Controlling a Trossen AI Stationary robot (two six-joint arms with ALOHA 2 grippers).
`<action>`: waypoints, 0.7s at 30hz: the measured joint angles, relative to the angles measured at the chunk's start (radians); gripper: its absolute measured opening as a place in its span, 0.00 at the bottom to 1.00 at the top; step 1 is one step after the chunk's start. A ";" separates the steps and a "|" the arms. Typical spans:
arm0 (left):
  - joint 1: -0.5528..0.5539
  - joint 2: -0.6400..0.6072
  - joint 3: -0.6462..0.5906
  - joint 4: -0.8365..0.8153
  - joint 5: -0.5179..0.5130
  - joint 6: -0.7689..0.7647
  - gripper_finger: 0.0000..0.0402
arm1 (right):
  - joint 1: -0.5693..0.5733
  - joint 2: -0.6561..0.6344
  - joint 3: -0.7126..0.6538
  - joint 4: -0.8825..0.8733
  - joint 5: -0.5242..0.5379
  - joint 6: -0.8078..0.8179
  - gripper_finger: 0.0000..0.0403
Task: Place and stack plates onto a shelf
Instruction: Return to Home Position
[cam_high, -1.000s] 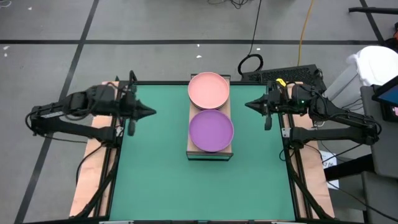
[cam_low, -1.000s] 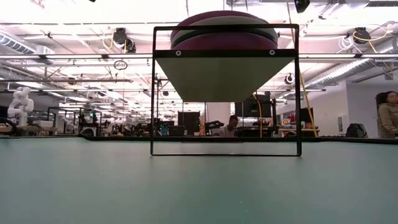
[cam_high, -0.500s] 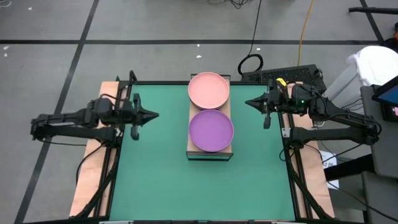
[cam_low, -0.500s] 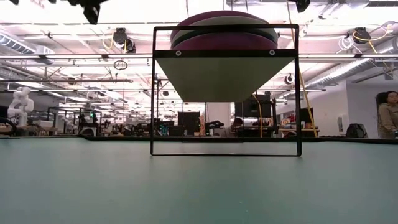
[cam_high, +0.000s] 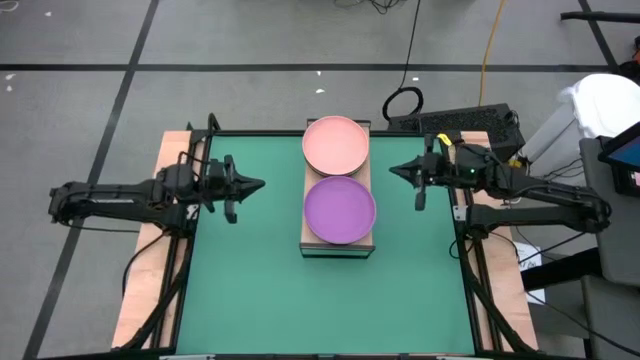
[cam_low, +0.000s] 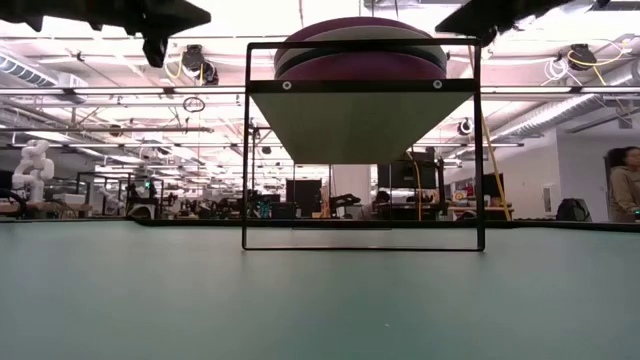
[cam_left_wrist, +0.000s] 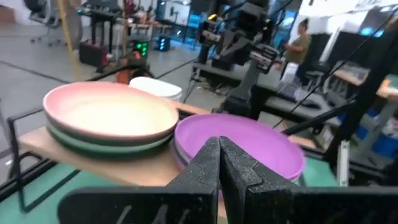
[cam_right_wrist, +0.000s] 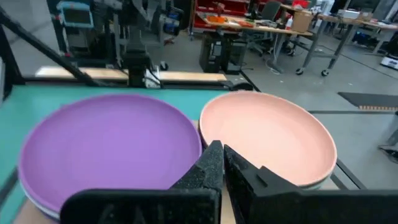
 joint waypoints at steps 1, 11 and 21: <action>0.000 0.006 0.000 -0.007 -0.005 0.008 0.01 | 0.000 -0.004 -0.010 0.003 0.000 -0.016 0.00; -0.013 0.067 0.000 0.036 0.138 0.203 0.01 | 0.000 -0.120 -0.189 0.250 0.049 0.013 0.00; -0.032 0.065 0.000 0.302 0.172 0.230 0.01 | 0.000 -0.354 -0.290 0.265 -0.202 0.077 0.00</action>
